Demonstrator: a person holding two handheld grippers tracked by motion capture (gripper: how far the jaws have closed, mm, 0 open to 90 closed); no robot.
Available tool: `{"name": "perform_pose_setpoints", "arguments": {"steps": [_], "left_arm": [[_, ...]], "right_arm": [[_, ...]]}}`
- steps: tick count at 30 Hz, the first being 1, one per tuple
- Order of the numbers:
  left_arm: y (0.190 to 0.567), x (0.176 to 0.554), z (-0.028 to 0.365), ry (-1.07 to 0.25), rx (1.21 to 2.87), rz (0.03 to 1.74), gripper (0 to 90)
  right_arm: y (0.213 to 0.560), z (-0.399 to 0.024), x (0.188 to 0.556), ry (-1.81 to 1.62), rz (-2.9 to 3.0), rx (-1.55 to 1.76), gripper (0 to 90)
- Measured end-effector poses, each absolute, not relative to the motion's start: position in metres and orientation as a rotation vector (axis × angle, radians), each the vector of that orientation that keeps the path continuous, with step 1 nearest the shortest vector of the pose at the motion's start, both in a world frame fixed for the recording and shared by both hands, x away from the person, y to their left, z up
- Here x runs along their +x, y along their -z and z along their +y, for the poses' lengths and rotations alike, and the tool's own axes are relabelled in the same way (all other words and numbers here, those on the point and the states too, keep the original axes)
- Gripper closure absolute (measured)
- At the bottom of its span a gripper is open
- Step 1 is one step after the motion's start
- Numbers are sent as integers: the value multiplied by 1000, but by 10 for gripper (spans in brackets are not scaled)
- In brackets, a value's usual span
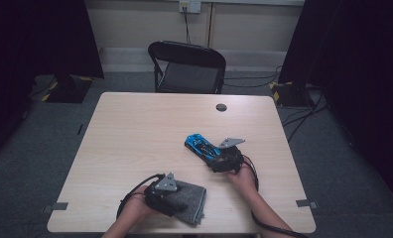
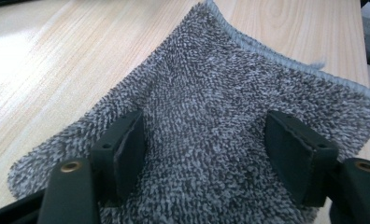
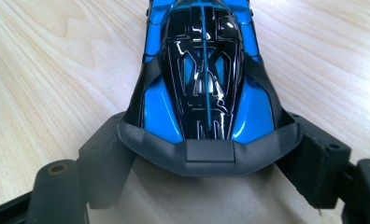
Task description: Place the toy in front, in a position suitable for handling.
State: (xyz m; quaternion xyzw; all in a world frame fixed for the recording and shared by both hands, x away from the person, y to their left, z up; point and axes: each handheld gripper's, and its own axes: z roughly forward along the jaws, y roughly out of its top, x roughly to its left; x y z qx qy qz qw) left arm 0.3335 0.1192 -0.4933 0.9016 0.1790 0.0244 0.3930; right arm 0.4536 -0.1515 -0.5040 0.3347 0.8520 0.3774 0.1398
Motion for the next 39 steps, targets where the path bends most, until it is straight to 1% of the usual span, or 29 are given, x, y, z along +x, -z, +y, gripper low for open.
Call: {"name": "perform_pose_setpoints", "arguments": {"steps": [3,9,11,13,15,17,19,21,22,23,27,30,32,35,37,39], "left_arm": [[493,333,119,-73,2286,461,336],[490,331,118,-75,2295,507,441],[490,331,119,-77,2299,511,459],[489,332,118,-62,2295,537,449],[488,332,118,-28,2286,573,414],[483,333,117,-28,2298,596,381],[477,331,121,-48,2277,556,365],[476,330,125,-57,2268,554,358],[476,329,127,-41,2271,555,356],[478,327,127,-12,2283,547,353],[486,324,123,-40,2336,484,358],[490,324,124,-64,2321,445,403],[489,324,123,-72,2327,465,432],[485,325,121,-62,2345,507,576],[485,327,120,-31,2329,564,652],[485,331,122,18,2313,610,709]], "right_arm": [[504,-151,453,-1090,2462,967,239],[504,-151,454,-1090,2462,967,239],[504,-151,454,-1090,2462,967,239],[504,-152,454,-1090,2463,967,239],[504,-152,454,-1090,2462,967,239],[504,-152,454,-1090,2463,967,239],[504,-152,454,-1091,2463,968,239],[504,-152,454,-1091,2463,968,239],[504,-152,454,-1091,2463,967,239],[504,-152,454,-1091,2463,968,239],[504,-152,454,-1091,2463,968,239],[504,-152,454,-1090,2463,968,239],[504,-152,454,-1090,2462,967,239],[504,-152,453,-1090,2462,968,239],[504,-152,453,-1090,2463,968,239],[504,-152,454,-1091,2462,968,239]]}}
